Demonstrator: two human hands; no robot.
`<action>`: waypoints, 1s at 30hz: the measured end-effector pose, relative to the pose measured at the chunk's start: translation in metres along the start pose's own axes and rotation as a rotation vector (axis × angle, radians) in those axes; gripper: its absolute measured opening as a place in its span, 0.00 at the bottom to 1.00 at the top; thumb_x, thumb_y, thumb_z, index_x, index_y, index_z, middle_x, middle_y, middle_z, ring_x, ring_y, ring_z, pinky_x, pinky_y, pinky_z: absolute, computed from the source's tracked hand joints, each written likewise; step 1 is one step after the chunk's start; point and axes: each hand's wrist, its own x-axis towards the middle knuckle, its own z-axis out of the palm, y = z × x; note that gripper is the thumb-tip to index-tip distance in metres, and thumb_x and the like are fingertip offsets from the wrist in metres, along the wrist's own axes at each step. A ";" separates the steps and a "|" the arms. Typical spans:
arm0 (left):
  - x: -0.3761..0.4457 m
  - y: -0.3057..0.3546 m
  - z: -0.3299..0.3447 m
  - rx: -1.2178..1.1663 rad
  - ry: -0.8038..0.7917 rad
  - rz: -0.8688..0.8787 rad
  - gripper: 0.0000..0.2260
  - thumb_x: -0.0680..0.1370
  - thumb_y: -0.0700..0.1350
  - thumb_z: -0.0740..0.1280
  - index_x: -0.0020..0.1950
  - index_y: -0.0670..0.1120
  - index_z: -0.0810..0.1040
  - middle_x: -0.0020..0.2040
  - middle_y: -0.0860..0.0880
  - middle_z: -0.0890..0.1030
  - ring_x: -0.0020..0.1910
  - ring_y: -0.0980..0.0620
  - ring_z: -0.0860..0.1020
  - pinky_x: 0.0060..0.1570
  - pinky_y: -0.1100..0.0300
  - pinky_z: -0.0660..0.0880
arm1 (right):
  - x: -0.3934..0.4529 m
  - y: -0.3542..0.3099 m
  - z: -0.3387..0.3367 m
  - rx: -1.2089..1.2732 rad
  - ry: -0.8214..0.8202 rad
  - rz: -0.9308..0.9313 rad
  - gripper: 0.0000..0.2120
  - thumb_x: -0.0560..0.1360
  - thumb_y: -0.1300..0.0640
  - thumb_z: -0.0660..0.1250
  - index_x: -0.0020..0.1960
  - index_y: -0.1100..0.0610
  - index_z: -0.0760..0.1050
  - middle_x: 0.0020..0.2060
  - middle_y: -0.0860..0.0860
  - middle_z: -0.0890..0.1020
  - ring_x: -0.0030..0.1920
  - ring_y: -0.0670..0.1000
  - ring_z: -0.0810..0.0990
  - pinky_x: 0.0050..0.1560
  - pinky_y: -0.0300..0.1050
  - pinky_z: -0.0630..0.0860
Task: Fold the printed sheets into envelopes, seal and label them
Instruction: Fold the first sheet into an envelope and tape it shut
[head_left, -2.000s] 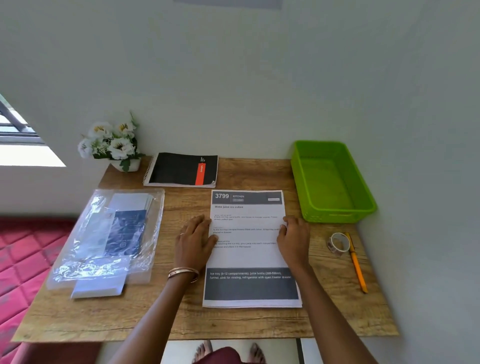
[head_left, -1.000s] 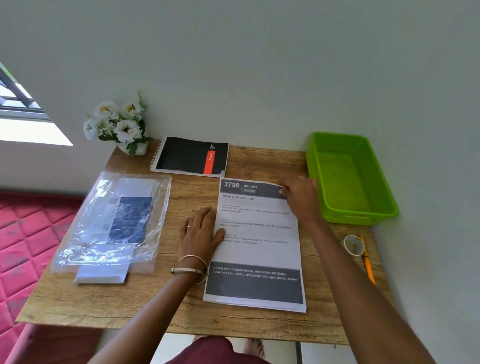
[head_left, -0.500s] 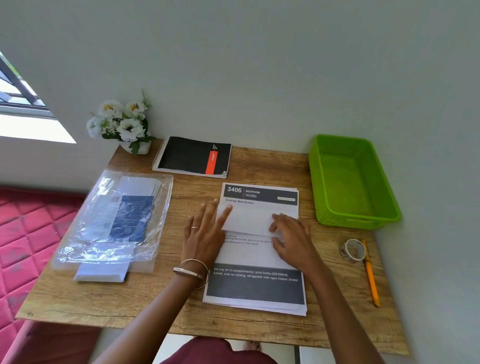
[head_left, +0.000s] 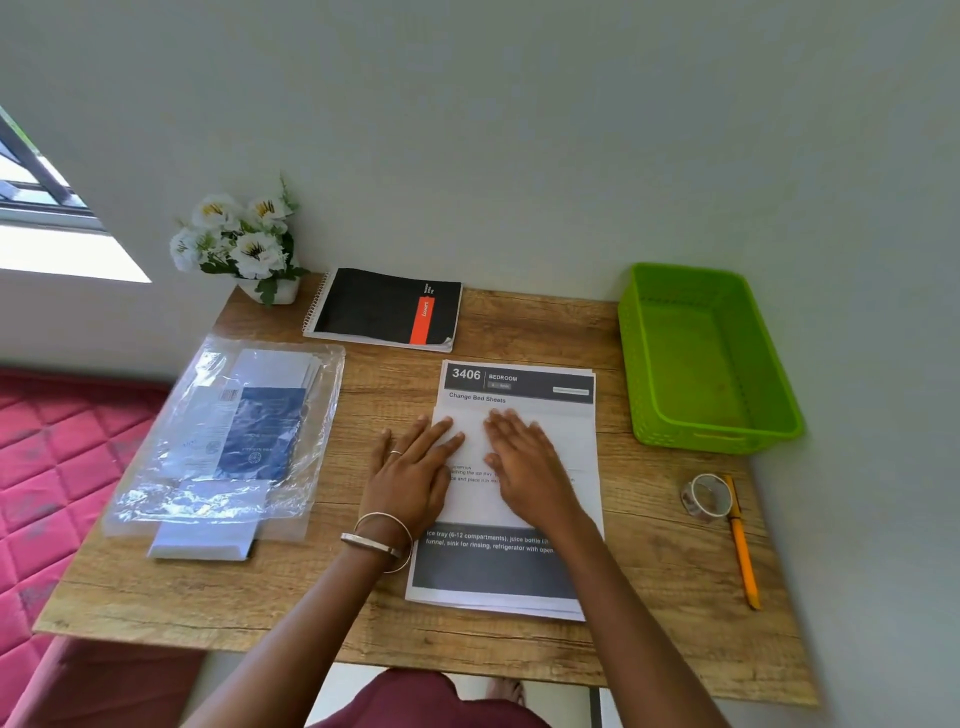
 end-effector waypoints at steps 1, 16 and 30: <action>0.000 0.000 0.000 -0.001 -0.005 -0.003 0.21 0.77 0.53 0.50 0.69 0.58 0.68 0.71 0.57 0.67 0.73 0.54 0.61 0.71 0.47 0.49 | -0.005 0.011 -0.002 0.005 0.022 0.046 0.24 0.83 0.53 0.50 0.77 0.57 0.51 0.77 0.51 0.53 0.77 0.50 0.46 0.73 0.44 0.39; 0.000 0.014 -0.004 0.111 -0.033 0.006 0.20 0.75 0.48 0.54 0.64 0.49 0.74 0.62 0.48 0.75 0.65 0.43 0.71 0.64 0.39 0.64 | -0.075 0.038 -0.024 0.319 0.287 -0.020 0.12 0.72 0.56 0.68 0.53 0.60 0.81 0.50 0.52 0.84 0.54 0.48 0.75 0.56 0.43 0.74; -0.012 -0.006 -0.010 -0.215 -0.265 0.063 0.35 0.71 0.71 0.43 0.73 0.55 0.55 0.76 0.55 0.53 0.75 0.54 0.47 0.71 0.42 0.40 | -0.117 0.031 -0.025 0.226 -0.229 -0.127 0.31 0.67 0.44 0.74 0.68 0.50 0.72 0.75 0.45 0.60 0.75 0.43 0.48 0.71 0.38 0.48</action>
